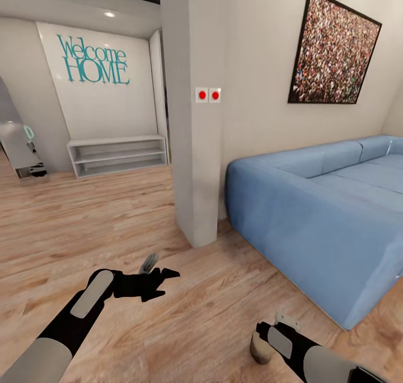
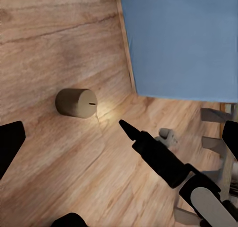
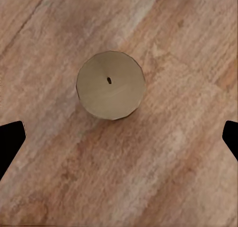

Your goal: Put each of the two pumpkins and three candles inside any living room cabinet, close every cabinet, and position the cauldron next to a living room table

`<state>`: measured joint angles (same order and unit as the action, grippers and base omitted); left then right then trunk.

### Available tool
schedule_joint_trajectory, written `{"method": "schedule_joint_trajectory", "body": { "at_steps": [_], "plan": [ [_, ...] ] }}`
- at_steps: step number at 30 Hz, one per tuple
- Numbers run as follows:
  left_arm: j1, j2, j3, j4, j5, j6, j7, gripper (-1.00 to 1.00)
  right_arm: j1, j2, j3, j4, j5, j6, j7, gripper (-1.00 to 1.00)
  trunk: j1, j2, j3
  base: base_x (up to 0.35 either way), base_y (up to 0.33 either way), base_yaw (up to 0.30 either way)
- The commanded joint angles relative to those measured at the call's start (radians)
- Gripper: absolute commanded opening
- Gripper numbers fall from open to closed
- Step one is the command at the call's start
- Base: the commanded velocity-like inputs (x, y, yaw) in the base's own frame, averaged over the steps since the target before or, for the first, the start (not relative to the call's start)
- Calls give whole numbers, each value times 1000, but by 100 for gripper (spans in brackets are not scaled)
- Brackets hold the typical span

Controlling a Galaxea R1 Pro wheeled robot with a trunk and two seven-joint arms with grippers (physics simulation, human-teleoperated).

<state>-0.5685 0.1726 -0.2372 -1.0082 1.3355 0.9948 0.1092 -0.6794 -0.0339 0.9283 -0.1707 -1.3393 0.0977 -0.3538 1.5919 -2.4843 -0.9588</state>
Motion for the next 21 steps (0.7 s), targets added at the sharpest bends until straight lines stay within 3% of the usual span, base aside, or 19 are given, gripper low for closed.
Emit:
{"method": "schedule_joint_trajectory", "body": {
  "at_steps": [1, 6, 17, 21],
  "plan": [
    [-1, 1, -2, -1, 11, 1, 10, 100, 0, 6, 6, -3, 15, 8, -8, 100, 4, -8, -4, 0, 0, 0],
    [-1, 0, -2, -1, 11, 1, 10, 100, 0, 20, 5, -2, 71, 32, -8, 100, 10, -17, -23, 0, 0, 0],
    [-1, 1, -4, -1, 11, 1, 9, 100, 0, 22, 4, -1, 78, 39, -8, 100, 10, -17, -27, 4, 0, 0],
    [-1, 1, -4, -1, 11, 1, 10, 100, 0, 22, 4, -2, 78, 38, -8, 100, 10, -17, -27, 154, 0, 0]
  ]
}}
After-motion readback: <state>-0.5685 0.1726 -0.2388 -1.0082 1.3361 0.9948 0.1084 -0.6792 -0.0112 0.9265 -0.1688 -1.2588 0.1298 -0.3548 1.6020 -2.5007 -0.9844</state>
